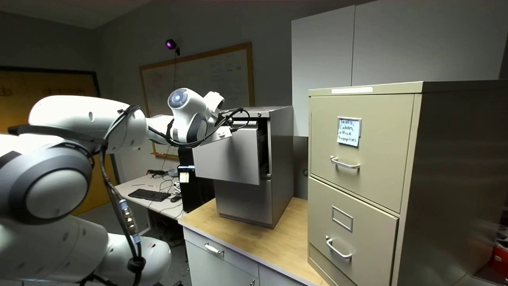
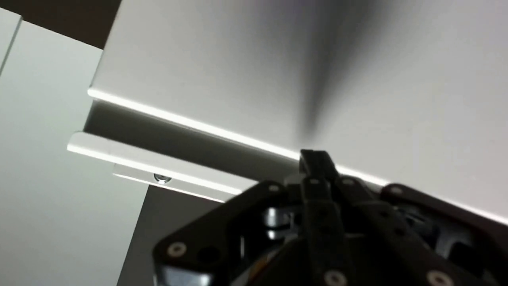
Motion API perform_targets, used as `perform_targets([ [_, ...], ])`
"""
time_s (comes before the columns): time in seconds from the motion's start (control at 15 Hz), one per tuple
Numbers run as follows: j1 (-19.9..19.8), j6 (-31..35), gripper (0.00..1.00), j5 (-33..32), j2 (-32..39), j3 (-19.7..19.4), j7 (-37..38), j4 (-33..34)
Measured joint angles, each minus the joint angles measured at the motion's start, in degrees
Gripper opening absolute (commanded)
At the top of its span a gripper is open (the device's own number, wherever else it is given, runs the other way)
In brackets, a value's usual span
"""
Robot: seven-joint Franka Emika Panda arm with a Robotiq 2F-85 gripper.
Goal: Close the top drawer of the file cabinet on the left
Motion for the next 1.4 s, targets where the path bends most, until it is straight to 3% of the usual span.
perform_targets([
  [1.0, 13.2, 0.4, 0.00, 10.6, 12.7, -10.2, -6.5, 12.3],
  [1.4, 22.1, -0.7, 0.00, 13.0, 18.8, -18.8, -8.0, 19.7],
])
